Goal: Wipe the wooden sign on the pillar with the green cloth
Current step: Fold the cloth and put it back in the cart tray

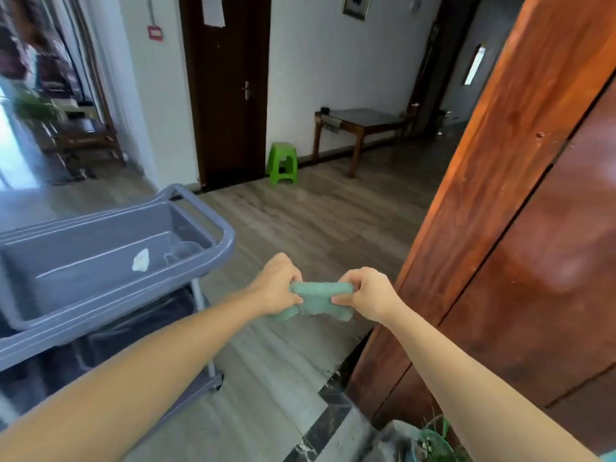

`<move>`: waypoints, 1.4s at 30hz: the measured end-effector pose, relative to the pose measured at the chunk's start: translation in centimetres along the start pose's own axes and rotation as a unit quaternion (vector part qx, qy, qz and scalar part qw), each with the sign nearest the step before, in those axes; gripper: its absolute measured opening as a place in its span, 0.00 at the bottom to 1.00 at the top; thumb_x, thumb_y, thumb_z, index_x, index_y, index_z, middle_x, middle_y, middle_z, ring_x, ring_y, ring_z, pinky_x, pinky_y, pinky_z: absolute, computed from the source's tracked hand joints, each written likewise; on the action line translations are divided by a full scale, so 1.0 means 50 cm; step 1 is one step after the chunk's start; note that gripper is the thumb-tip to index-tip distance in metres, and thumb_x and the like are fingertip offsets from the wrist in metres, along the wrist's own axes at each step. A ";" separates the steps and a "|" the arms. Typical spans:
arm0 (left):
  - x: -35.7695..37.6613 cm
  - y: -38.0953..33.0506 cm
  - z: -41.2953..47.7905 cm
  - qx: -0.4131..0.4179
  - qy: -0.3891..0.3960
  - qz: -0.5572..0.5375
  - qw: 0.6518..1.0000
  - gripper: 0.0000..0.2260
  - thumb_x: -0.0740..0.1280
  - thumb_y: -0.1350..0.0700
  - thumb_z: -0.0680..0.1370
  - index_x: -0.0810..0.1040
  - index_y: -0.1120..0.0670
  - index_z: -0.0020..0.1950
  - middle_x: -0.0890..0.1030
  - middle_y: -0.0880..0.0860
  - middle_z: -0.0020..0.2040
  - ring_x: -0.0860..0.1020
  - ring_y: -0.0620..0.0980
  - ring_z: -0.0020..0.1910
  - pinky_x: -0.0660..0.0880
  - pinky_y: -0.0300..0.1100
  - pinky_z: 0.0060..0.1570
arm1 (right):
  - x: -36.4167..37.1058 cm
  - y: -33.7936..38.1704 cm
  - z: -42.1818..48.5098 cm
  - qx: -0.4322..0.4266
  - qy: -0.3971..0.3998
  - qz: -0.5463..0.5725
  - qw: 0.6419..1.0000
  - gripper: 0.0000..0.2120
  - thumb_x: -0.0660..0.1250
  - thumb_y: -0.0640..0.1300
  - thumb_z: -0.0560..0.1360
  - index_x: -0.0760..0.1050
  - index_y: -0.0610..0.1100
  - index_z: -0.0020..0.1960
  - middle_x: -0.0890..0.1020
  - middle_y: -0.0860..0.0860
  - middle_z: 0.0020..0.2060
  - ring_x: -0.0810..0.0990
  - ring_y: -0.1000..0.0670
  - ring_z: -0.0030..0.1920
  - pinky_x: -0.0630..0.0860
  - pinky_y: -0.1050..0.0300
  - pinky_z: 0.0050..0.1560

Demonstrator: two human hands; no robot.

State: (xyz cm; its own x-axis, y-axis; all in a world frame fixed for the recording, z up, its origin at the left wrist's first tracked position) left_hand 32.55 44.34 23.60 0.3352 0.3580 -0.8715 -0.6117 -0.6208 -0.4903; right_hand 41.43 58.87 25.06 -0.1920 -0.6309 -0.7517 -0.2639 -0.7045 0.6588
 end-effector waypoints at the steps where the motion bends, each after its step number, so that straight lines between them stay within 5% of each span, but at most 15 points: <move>1: -0.015 0.045 -0.010 -0.010 -0.006 0.002 1.000 0.09 0.78 0.50 0.69 0.85 0.50 0.46 0.74 0.50 0.58 0.72 0.52 0.60 0.71 0.44 0.61 | 0.033 0.018 0.020 -0.006 0.012 0.001 1.000 0.09 0.81 0.41 0.68 0.83 0.39 0.44 0.85 0.44 0.39 0.79 0.51 0.38 0.75 0.56 0.43; 4: -0.053 0.197 -0.054 -0.083 0.019 -0.104 0.991 0.12 0.78 0.45 0.69 0.86 0.49 0.48 0.78 0.41 0.58 0.74 0.47 0.59 0.72 0.49 0.64 | 0.144 0.067 0.069 0.022 0.084 0.153 0.984 0.07 0.78 0.38 0.71 0.80 0.41 0.40 0.83 0.47 0.36 0.79 0.50 0.37 0.74 0.57 0.42; 6: -0.066 0.300 -0.094 -0.151 0.030 -0.291 0.944 0.13 0.79 0.49 0.69 0.88 0.53 0.49 0.87 0.48 0.51 0.84 0.49 0.52 0.79 0.51 0.60 | 0.237 0.100 0.094 0.069 0.153 0.285 0.944 0.05 0.74 0.36 0.74 0.80 0.37 0.49 0.84 0.39 0.47 0.81 0.43 0.48 0.76 0.49 0.52; 8: -0.079 0.394 -0.143 -0.208 0.002 -0.435 0.876 0.15 0.79 0.56 0.70 0.86 0.58 0.54 0.88 0.56 0.52 0.86 0.55 0.52 0.80 0.52 0.59 | 0.332 0.143 0.118 0.102 0.208 0.359 0.904 0.13 0.71 0.36 0.76 0.78 0.34 0.60 0.83 0.36 0.55 0.82 0.40 0.54 0.79 0.45 0.58; 13: -0.091 0.577 -0.246 -0.282 -0.057 -0.580 0.762 0.12 0.74 0.60 0.74 0.84 0.57 0.58 0.87 0.57 0.52 0.87 0.53 0.48 0.84 0.49 0.47 | 0.525 0.264 0.172 0.112 0.283 0.384 0.872 0.15 0.69 0.38 0.79 0.76 0.39 0.65 0.86 0.45 0.47 0.87 0.47 0.43 0.86 0.49 0.43; 18: -0.108 0.721 -0.318 -0.331 -0.111 -0.620 0.702 0.14 0.73 0.61 0.75 0.83 0.59 0.60 0.87 0.58 0.55 0.87 0.54 0.49 0.84 0.46 0.43 | 0.669 0.343 0.224 0.115 0.350 0.379 0.849 0.15 0.69 0.38 0.79 0.77 0.37 0.64 0.88 0.47 0.40 0.88 0.49 0.38 0.85 0.54 0.35; 29: -0.161 1.002 -0.297 -0.421 -0.225 -0.605 0.637 0.14 0.73 0.64 0.75 0.82 0.64 0.60 0.87 0.60 0.50 0.87 0.54 0.43 0.85 0.47 0.41 | 0.896 0.460 0.463 0.117 0.449 0.358 0.810 0.07 0.70 0.36 0.78 0.78 0.38 0.55 0.85 0.41 0.48 0.88 0.46 0.41 0.85 0.50 0.38; 39: -0.203 1.190 -0.212 -0.500 -0.303 -0.588 0.559 0.07 0.73 0.64 0.75 0.84 0.61 0.52 0.88 0.59 0.47 0.87 0.53 0.41 0.83 0.45 0.36 | 1.044 0.562 0.696 0.148 0.513 0.283 0.797 0.14 0.69 0.37 0.79 0.75 0.37 0.64 0.83 0.41 0.57 0.86 0.43 0.51 0.85 0.50 0.39; 42: -0.177 1.246 -0.219 -0.554 -0.324 -0.545 0.539 0.06 0.74 0.64 0.75 0.84 0.61 0.51 0.86 0.62 0.52 0.87 0.56 0.44 0.84 0.51 0.42 | 1.109 0.562 0.714 0.174 0.500 0.246 0.812 0.17 0.68 0.36 0.79 0.70 0.38 0.66 0.81 0.42 0.56 0.84 0.42 0.51 0.86 0.50 0.36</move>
State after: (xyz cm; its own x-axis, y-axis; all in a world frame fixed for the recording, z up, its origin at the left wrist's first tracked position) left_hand -0.67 -5.15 0.63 -0.4782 0.8770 -0.0478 0.6193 0.2981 -0.7263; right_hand -10.38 15.67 0.79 0.4625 -0.8792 0.1146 -0.6721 -0.2633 0.6920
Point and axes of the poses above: each hand's wrist, its own z-axis towards the middle knuckle, its own x-axis out of the palm, y = z × x, the point moved 10 cm from there along z, towards the middle knuckle
